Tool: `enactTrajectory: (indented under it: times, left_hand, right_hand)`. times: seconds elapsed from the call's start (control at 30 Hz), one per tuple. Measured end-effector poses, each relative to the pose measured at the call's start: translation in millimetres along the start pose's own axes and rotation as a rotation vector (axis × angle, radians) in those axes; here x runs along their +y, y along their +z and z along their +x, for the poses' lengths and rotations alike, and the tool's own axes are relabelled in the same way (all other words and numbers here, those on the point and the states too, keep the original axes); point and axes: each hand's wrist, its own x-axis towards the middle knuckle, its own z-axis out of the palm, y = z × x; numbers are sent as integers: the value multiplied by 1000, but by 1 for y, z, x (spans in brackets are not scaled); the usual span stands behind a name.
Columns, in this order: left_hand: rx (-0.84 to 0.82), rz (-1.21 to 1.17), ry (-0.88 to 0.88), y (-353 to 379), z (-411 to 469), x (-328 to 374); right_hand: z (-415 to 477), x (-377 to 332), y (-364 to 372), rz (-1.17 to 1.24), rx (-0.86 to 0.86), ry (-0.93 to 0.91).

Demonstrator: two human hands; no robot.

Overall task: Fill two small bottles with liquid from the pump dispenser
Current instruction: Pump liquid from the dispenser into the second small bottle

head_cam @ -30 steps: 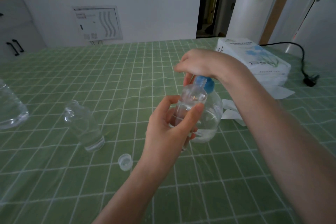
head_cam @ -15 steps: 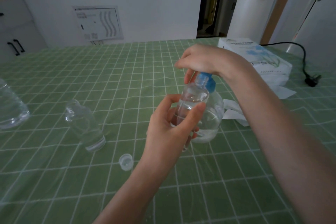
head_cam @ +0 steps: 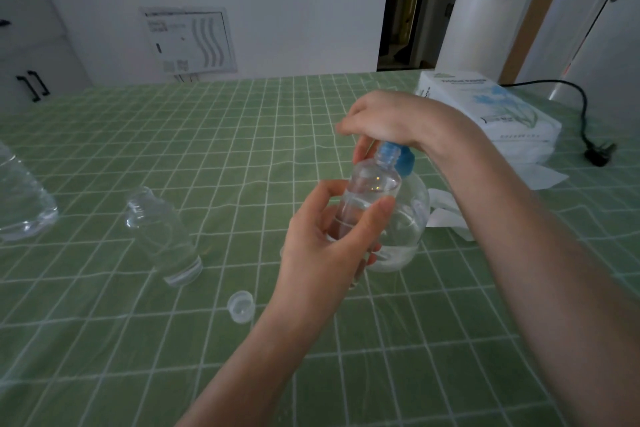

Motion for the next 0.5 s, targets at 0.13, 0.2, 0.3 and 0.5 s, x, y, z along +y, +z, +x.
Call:
enactTrajectory:
  times: [0.13, 0.2, 0.3, 0.5]
  left_hand:
    - [5, -4, 5, 0, 1, 2]
    - [3, -5, 3, 1, 1, 2]
    - [7, 3, 10, 0, 0, 1]
    - [-1, 9, 5, -1, -1, -1]
  right_hand:
    - [0, -3, -4, -27, 18, -10]
    - [0, -2, -4, -11, 28, -17]
    - [0, -2, -2, 3, 21, -16]
    - [0, 0, 3, 11, -8, 9]
